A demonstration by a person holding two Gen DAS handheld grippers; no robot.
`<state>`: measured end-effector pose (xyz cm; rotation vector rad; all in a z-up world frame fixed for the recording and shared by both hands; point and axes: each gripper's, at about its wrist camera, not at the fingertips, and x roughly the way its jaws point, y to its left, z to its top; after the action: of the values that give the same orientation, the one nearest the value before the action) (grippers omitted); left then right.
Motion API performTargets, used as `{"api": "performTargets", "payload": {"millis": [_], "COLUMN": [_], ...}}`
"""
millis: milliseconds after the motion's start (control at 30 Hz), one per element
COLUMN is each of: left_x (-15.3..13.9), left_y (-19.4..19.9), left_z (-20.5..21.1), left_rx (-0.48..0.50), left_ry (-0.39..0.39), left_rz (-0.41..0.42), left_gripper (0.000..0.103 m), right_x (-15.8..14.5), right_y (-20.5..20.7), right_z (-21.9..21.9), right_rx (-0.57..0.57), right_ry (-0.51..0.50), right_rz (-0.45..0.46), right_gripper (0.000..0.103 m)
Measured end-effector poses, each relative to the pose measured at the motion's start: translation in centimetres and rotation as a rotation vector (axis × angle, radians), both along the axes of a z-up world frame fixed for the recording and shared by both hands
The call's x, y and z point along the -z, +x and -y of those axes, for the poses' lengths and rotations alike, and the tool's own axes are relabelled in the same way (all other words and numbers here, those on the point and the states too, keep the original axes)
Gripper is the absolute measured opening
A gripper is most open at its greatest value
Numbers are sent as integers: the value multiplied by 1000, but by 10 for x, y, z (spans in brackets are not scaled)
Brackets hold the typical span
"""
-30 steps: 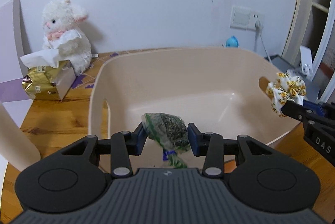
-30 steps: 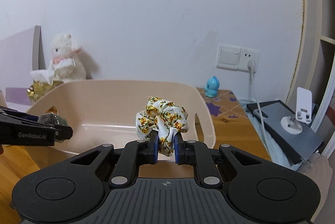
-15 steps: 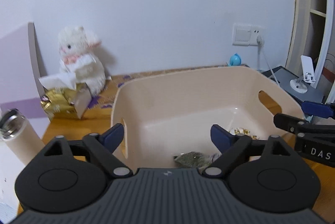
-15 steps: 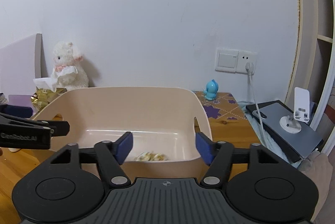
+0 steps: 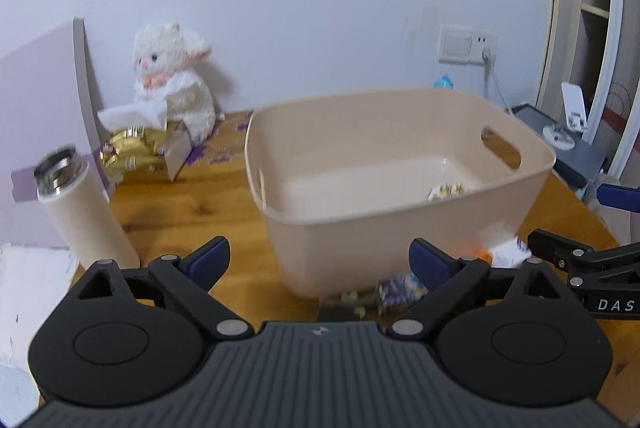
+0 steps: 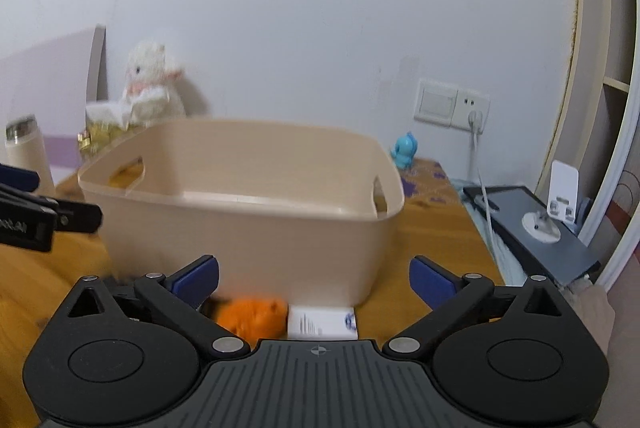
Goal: Organize objects
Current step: 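Grasp the black square box with the left tool while the right tool grasps the white card box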
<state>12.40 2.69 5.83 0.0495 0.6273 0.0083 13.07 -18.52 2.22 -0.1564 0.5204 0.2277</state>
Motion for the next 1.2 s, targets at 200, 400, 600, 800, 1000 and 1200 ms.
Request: {"api": "performTargets", "payload": {"millis": [200, 400, 600, 800, 1000, 1200], "left_x": [32, 60, 80, 92, 95, 91], "left_y": [0, 7, 21, 33, 38, 36], "left_z": [-14, -24, -28, -28, -29, -30], "left_rx": [-25, -32, -11, 9, 8, 1], "left_ry": [5, 14, -13, -44, -50, -59], "left_rz": [-80, -153, -212, -244, -238, -216], "left_gripper": [97, 97, 97, 97, 95, 75], "right_x": [29, 54, 72, 84, 89, 88], "right_y": [0, 15, 37, 56, 66, 65], "right_z": [-1, 4, 5, 12, 12, 13], "right_rx": [8, 33, 56, 61, 59, 41], "right_ry": [-59, -82, -88, -50, 2, 36], "right_rz": [-63, -137, -190, -207, -206, -206], "right_gripper": [103, 103, 103, 103, 103, 89]}}
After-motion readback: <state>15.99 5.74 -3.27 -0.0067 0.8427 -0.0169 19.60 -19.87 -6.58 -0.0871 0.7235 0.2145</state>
